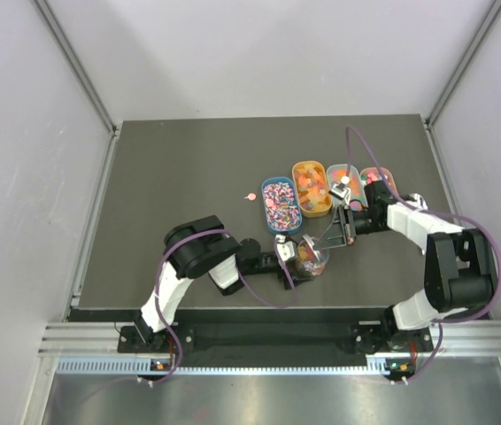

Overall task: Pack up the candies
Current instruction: Close the bottle lid on the packing bottle.

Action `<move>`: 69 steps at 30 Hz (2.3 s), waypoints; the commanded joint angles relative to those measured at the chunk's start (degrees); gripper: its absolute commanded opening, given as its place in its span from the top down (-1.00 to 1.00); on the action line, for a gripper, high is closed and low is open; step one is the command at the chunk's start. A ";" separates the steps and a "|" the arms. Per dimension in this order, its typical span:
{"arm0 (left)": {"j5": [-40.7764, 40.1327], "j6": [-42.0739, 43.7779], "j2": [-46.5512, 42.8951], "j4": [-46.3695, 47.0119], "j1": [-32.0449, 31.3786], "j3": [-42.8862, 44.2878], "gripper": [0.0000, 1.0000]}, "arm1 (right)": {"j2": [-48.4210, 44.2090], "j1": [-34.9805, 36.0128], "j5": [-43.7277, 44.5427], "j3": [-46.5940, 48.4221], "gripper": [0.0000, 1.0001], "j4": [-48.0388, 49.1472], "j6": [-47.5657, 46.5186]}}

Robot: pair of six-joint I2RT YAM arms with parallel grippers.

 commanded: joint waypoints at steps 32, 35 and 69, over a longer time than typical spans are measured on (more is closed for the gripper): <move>-4.23 6.65 7.18 10.39 -0.20 -1.85 1.00 | 15.23 -7.00 12.84 18.98 0.58 -45.44 -50.87; -4.32 6.82 7.27 10.13 -0.20 -1.50 1.00 | 15.41 -7.00 13.01 18.98 0.47 -45.35 -50.95; -5.81 10.78 6.92 11.89 -0.38 -3.43 1.00 | 13.39 -9.18 16.70 19.42 -0.99 -45.35 -52.18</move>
